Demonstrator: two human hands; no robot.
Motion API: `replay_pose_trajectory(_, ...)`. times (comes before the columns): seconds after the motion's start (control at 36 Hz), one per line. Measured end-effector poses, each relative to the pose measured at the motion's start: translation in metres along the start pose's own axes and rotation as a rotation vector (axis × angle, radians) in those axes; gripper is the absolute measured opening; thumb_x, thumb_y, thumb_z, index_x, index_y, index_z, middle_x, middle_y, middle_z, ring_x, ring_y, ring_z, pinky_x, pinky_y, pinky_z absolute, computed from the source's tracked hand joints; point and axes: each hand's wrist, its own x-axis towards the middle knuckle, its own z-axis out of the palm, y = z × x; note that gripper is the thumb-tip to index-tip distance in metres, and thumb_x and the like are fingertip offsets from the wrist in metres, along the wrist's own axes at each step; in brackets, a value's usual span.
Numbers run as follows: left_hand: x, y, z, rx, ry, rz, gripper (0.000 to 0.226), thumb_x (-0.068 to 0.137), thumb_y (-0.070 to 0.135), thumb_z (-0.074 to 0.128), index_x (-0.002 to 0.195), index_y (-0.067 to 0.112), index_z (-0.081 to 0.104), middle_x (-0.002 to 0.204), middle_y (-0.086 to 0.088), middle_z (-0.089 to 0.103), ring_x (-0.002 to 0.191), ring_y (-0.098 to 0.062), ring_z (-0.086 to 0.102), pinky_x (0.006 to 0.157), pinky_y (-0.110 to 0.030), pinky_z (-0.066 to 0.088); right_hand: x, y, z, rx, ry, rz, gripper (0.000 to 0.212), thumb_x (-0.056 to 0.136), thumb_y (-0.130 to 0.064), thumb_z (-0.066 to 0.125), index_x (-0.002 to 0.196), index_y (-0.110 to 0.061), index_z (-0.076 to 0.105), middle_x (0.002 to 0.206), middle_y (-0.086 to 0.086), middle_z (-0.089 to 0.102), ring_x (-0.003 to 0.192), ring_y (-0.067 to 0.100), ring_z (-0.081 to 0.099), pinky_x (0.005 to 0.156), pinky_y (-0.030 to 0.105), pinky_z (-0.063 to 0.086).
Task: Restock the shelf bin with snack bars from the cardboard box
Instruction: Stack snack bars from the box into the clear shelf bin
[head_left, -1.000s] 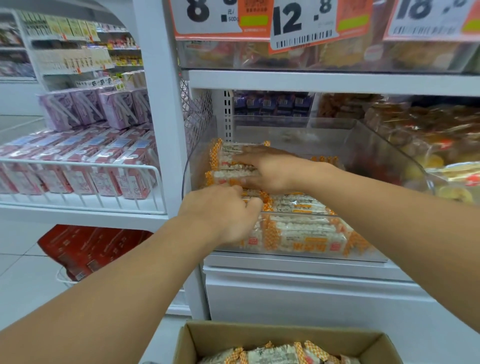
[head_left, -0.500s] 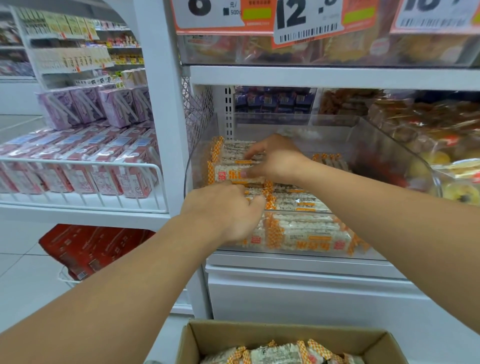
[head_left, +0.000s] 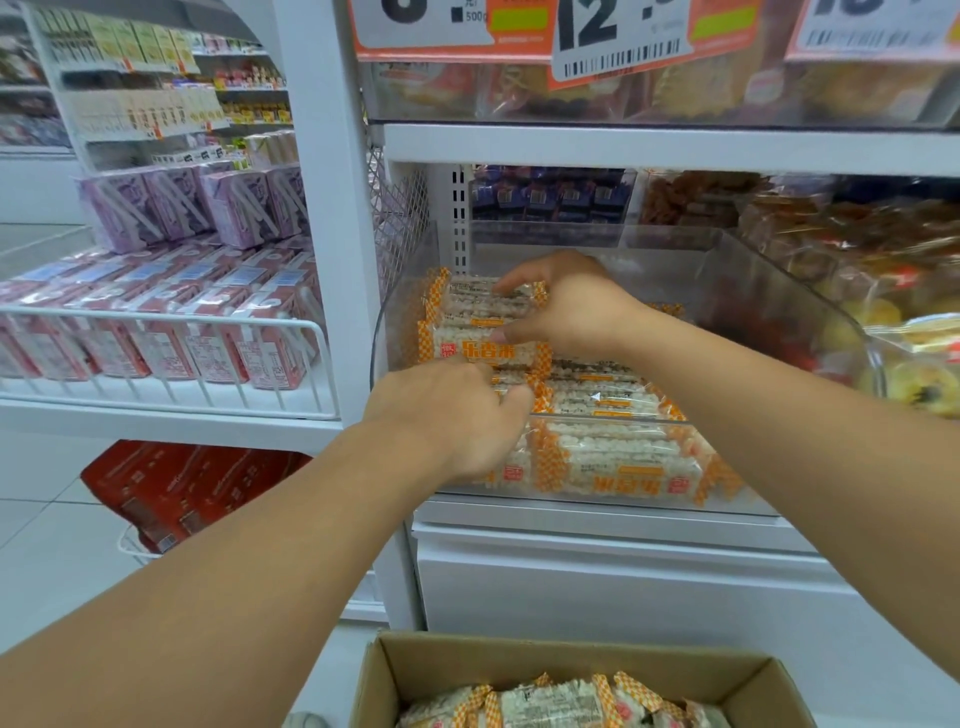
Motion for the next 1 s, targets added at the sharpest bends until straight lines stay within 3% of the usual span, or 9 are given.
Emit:
replay_pose_trajectory(0.11,-0.001,-0.004,0.005,-0.07,0.124,0.064,0.052,0.095,0.054,0.024,0.11,0.018,0.059,0.121,-0.006,0.062,0.108,-0.028,0.059,0.085,-0.04,0.048,-0.032,-0.007,-0.01,-0.09,0.164,-0.099,0.044,0.083,-0.042,0.08,0.122,-0.025,0.069,0.13,-0.006,0.066,0.118,0.012,0.059,0.09,0.024,0.043)
replay_pose_trajectory(0.22,-0.011,-0.007,0.006,-0.164,0.421,0.187,0.044,0.086,0.051,0.037,0.099,0.02,0.067,0.093,-0.002,0.071,0.09,-0.028,0.065,0.075,-0.043,0.055,-0.102,-0.009,-0.005,0.09,0.735,-0.313,0.01,0.091,-0.026,0.071,0.088,-0.016,0.073,0.083,-0.005,0.067,0.076,0.008,0.06,0.069,0.019,0.046)
replay_pose_trajectory(0.31,-0.03,-0.001,0.002,-0.24,0.64,0.32,0.026,0.087,0.039,0.05,0.08,0.018,0.065,0.078,0.005,0.066,0.076,-0.023,0.062,0.068,-0.04,0.052,-0.155,0.002,0.025,0.221,0.912,-0.323,0.028,0.095,-0.017,0.062,0.068,-0.007,0.06,0.063,0.003,0.055,0.06,0.019,0.051,0.057,0.028,0.038)
replay_pose_trajectory(0.39,-0.06,0.01,0.025,-0.28,0.643,0.428,0.021,0.088,0.033,0.053,0.076,0.018,0.06,0.073,0.005,0.061,0.071,-0.021,0.058,0.063,-0.038,0.049,-0.197,0.031,0.081,0.207,0.727,-0.161,0.034,0.095,-0.022,0.059,0.064,-0.015,0.05,0.058,-0.004,0.045,0.056,0.018,0.043,0.055,0.032,0.033)
replay_pose_trajectory(0.5,-0.103,0.017,0.095,0.095,0.036,0.435,0.029,0.095,0.043,0.053,0.107,0.017,0.061,0.108,-0.004,0.061,0.104,-0.028,0.057,0.079,-0.039,0.049,-0.264,0.089,0.155,-0.01,0.161,0.115,0.028,0.091,-0.048,0.056,0.084,-0.021,0.062,0.08,-0.006,0.059,0.079,0.021,0.059,0.065,0.036,0.046)
replay_pose_trajectory(0.58,-0.143,0.01,0.165,0.198,-0.435,0.189,0.063,0.09,0.053,0.061,0.141,0.02,0.044,0.136,-0.006,0.049,0.125,-0.03,0.05,0.096,-0.039,0.047,-0.31,0.118,0.18,-0.127,-0.337,0.313,0.086,0.079,-0.066,0.071,0.149,-0.028,0.04,0.151,0.007,0.04,0.138,0.034,0.037,0.109,0.049,0.04)
replay_pose_trajectory(0.64,-0.175,0.005,0.213,0.018,-0.611,-0.048,0.089,0.083,0.057,0.069,0.153,0.02,0.028,0.151,-0.008,0.037,0.135,-0.032,0.043,0.107,-0.043,0.044,-0.337,0.124,0.189,-0.035,-0.542,0.398,0.114,0.071,-0.067,0.078,0.16,-0.035,0.013,0.165,0.006,0.015,0.15,0.034,0.018,0.118,0.052,0.029)
replay_pose_trajectory(0.78,-0.235,0.011,0.288,-0.213,-0.746,-0.322,0.131,0.071,0.052,0.085,0.16,0.018,-0.005,0.166,-0.011,0.002,0.15,-0.037,0.02,0.118,-0.045,0.031,-0.373,0.137,0.203,-0.274,-0.707,0.365,0.132,0.067,-0.056,0.087,0.158,-0.037,-0.007,0.169,0.003,-0.002,0.152,0.035,0.012,0.113,0.058,0.035)
replay_pose_trajectory(1.0,-0.228,0.033,0.297,-0.248,-0.726,-0.387,0.111,0.071,0.071,0.074,0.15,0.007,0.03,0.153,-0.013,0.036,0.133,-0.035,0.046,0.103,-0.043,0.047,-0.356,0.137,0.215,-0.221,-0.66,0.523,0.127,0.07,-0.034,0.09,0.161,-0.024,0.004,0.168,0.008,0.007,0.15,0.032,0.026,0.111,0.044,0.042)
